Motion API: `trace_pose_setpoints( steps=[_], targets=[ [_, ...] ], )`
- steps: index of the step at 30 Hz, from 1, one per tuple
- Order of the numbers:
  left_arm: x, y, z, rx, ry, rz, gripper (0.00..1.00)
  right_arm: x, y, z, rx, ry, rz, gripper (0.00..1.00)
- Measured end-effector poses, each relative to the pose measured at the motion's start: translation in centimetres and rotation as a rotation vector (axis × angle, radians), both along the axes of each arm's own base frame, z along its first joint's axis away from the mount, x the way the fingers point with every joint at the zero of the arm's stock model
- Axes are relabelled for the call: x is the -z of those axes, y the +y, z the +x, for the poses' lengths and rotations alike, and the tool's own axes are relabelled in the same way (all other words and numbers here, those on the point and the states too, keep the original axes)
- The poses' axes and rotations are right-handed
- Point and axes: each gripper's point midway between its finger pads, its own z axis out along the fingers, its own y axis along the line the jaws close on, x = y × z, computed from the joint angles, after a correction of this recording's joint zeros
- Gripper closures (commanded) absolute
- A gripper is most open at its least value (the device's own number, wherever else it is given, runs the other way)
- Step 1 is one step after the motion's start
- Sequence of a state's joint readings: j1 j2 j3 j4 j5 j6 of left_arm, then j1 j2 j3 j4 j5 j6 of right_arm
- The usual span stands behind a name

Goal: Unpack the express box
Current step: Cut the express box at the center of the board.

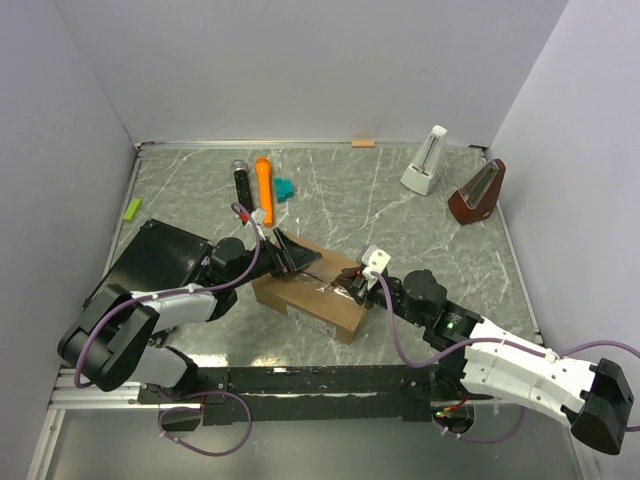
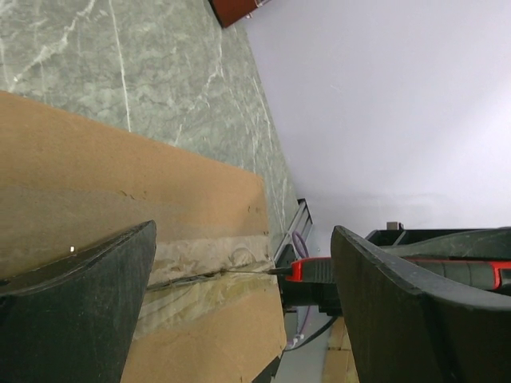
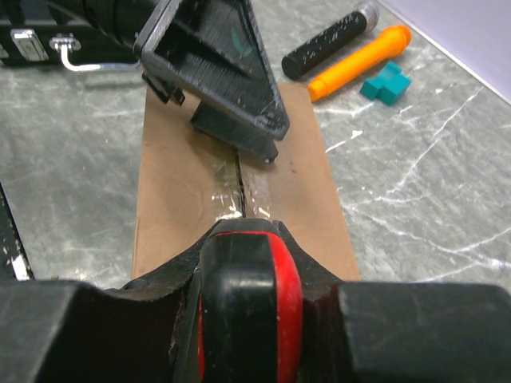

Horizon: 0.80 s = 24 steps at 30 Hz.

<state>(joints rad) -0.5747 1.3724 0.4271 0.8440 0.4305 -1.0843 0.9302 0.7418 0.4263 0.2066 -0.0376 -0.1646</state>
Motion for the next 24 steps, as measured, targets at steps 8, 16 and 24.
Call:
trace_pose_setpoints(
  steps=[8, 16, 24],
  targets=[
    [0.1, 0.3, 0.6, -0.054, 0.01, 0.008, 0.05, 0.3, -0.5, -0.2, 0.008, 0.017, -0.024, 1.0],
    [0.3, 0.7, 1.1, -0.093, 0.017, 0.019, 0.06, 0.1, -1.1, -0.5, 0.018, 0.023, -0.02, 1.0],
    [0.3, 0.7, 1.2, -0.1, 0.021, 0.017, 0.06, 0.0, -1.5, -0.6, 0.028, 0.026, -0.02, 1.0]
  ],
)
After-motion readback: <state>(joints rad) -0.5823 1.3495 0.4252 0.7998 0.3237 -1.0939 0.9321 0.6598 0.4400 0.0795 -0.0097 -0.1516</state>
